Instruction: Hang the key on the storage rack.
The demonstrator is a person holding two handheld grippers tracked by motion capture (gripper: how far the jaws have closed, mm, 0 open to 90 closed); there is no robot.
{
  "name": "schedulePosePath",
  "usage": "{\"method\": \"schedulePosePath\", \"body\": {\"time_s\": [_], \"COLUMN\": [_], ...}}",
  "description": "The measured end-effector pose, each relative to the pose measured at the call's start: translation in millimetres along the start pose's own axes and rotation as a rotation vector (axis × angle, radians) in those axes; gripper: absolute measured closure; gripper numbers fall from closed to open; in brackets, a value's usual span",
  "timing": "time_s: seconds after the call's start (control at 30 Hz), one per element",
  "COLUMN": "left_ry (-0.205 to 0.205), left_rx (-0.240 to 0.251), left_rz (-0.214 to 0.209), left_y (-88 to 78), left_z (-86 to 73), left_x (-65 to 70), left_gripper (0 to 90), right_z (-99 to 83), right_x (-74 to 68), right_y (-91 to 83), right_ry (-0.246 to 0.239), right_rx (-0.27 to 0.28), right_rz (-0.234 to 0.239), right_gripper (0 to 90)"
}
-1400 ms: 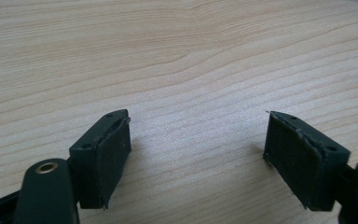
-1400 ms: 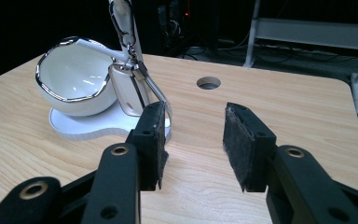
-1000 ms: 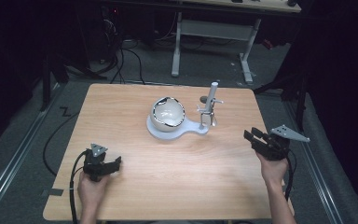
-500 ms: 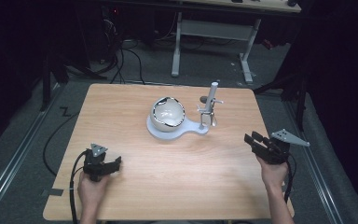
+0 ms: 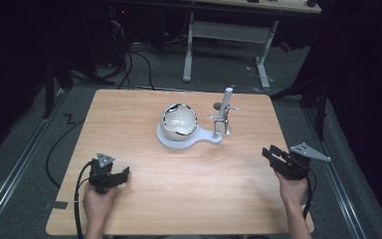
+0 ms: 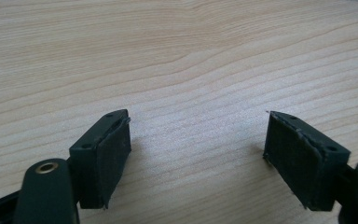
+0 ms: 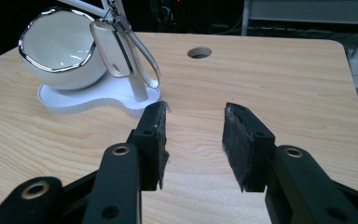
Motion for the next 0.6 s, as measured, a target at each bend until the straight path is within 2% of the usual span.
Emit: {"method": "schedulePosePath", "body": {"time_s": [0.6], "left_ry": [0.0], "left_rx": [0.0], "left_rz": [0.0], "left_y": [0.0], "left_z": [0.0], "left_x": [0.0], "left_gripper": [23.1], "right_z": [-14.1], "right_x": [4.4], "right_y": [6.0], "right_ry": [0.016], "right_rx": [-0.035], "right_rz": [-0.025], "right_gripper": [60.2]}}
Point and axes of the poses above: each handheld gripper's, and its own axes: y roughly forward along the jaws, z roughly out of its top, x roughly to its right, the point moved 3 cm from there along y, roughly forward along the jaws, and after that the axes turned 1 degree about -x, right-handed, at the moved point
